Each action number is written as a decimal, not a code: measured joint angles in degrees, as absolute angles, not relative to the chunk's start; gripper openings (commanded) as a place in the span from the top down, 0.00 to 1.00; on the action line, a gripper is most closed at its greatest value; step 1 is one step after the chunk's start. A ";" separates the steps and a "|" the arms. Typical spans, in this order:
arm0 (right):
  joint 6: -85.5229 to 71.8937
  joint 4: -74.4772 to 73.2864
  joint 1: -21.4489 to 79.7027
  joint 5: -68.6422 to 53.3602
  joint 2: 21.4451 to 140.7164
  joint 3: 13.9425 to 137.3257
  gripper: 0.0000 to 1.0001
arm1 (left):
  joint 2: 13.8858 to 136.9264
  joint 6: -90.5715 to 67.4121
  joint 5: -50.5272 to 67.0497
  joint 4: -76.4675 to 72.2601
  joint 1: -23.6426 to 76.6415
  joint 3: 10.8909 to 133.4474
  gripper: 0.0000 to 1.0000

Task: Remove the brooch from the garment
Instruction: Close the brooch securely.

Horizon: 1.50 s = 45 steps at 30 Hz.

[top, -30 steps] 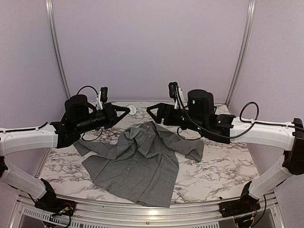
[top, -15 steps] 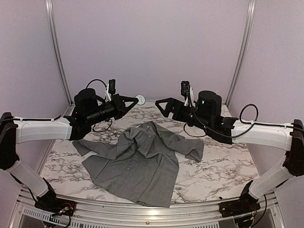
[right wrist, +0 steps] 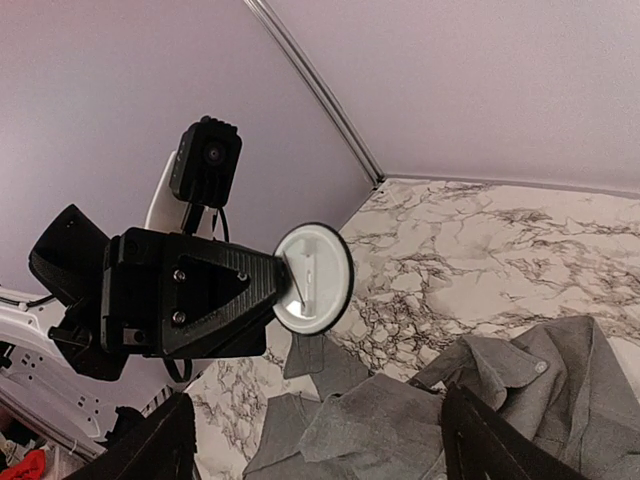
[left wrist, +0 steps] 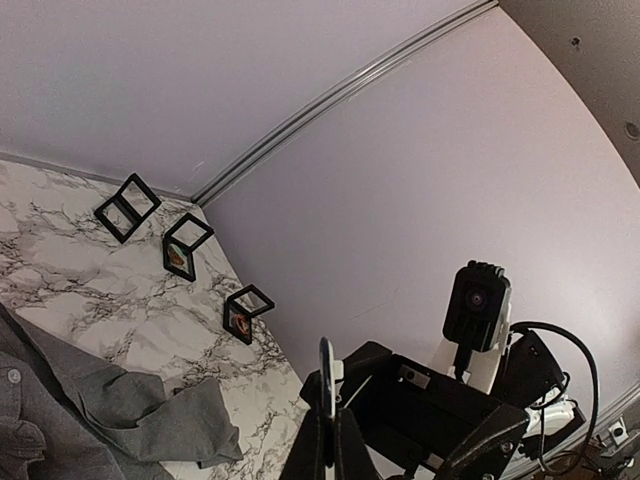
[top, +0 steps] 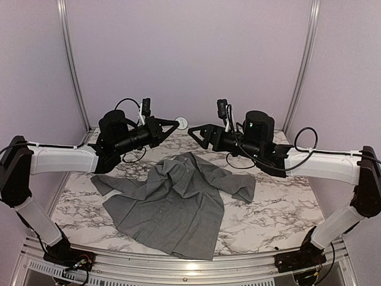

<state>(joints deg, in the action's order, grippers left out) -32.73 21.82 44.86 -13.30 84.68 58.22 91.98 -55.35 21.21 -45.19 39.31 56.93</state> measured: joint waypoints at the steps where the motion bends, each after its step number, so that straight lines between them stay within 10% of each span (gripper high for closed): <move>1: -32.77 22.09 44.66 -14.17 84.82 58.22 0.20 | 92.27 -55.37 21.45 -45.25 39.31 57.21 1.00; 45: -43.79 38.79 42.09 -23.55 90.89 60.12 0.46 | 93.23 -57.28 30.06 -55.29 39.72 57.74 1.00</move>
<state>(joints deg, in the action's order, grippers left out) -43.79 38.79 42.09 -23.55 90.89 60.12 93.23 -57.28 30.06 -55.29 39.72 57.74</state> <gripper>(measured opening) 0.566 0.023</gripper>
